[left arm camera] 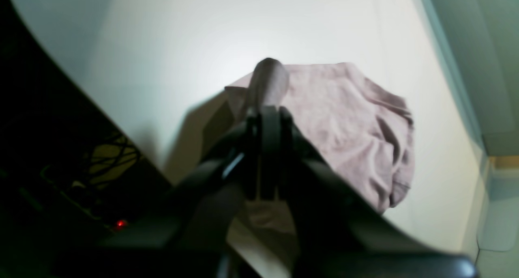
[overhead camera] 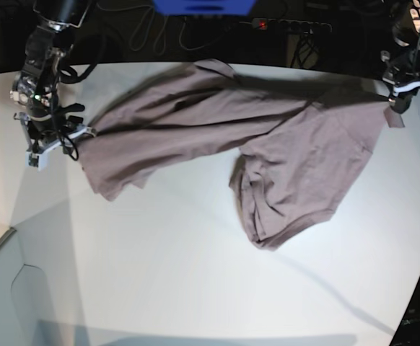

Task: Layout the t-shirt on the table in an organized manner, then fold the t-shirt properly
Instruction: 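Regrasp the shirt with the right gripper and drag it across the table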

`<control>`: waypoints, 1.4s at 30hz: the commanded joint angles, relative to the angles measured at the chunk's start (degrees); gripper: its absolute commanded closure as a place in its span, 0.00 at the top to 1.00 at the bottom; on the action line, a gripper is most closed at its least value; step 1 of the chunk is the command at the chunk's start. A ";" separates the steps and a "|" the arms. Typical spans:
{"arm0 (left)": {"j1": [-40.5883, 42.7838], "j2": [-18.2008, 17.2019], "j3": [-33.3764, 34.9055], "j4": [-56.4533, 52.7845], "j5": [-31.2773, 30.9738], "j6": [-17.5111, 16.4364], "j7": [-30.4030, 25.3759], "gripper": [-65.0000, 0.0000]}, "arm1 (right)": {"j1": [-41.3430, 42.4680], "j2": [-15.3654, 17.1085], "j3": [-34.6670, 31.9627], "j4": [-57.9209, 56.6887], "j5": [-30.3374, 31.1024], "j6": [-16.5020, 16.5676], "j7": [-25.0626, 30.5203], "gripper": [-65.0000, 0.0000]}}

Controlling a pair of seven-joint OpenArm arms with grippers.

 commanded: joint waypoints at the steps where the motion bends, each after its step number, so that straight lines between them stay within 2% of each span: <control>1: -0.09 -0.63 -0.44 0.68 -1.07 -0.41 -1.05 0.00 | -0.16 0.23 -1.34 1.07 0.43 0.15 0.94 0.40; 5: -1.85 -0.71 -0.35 -1.69 -0.80 -0.41 -0.97 0.01 | -1.39 0.32 -5.12 1.51 0.43 0.15 1.03 0.40; 6: -2.20 -0.71 -0.35 -2.31 -0.98 -0.41 -0.97 0.04 | -1.47 0.32 -5.65 1.95 0.43 0.15 1.03 0.40; 8: -2.20 -0.71 -0.88 -2.75 -0.98 -0.32 -0.97 0.15 | -2.27 0.23 -6.17 3.44 0.43 0.15 1.03 0.43; 12: -2.20 -0.71 -0.97 -2.31 -1.07 -0.32 -0.97 0.49 | -2.53 0.23 -8.37 6.87 0.43 0.15 1.03 0.51; 16: -2.29 -0.71 -1.06 -0.90 -1.07 -0.32 -0.97 0.62 | -2.44 0.23 -10.48 9.42 0.43 0.15 0.76 0.52; 21: -3.43 -0.71 -0.88 -0.55 -0.80 -0.32 -0.97 0.64 | -1.74 0.23 -14.53 11.18 0.43 0.15 0.67 0.52; 30: -4.22 -0.71 -1.14 -2.84 -0.45 -0.32 -0.97 0.64 | 3.27 0.23 -32.46 10.57 0.52 0.15 0.67 0.53; 32: -4.13 -0.71 -1.23 -2.75 -0.45 -0.32 -0.97 0.64 | 4.86 0.14 -36.68 9.95 0.52 0.15 0.67 0.55; 37: -4.04 -0.71 -3.17 -2.31 -0.45 -0.32 -0.97 0.64 | 9.78 -2.41 -41.87 2.21 0.52 0.15 0.67 0.65; 42: -3.16 -0.71 -3.25 -2.40 -0.45 -0.32 -0.97 0.64 | 14.79 -4.69 -46.17 -8.07 0.52 0.15 0.94 0.66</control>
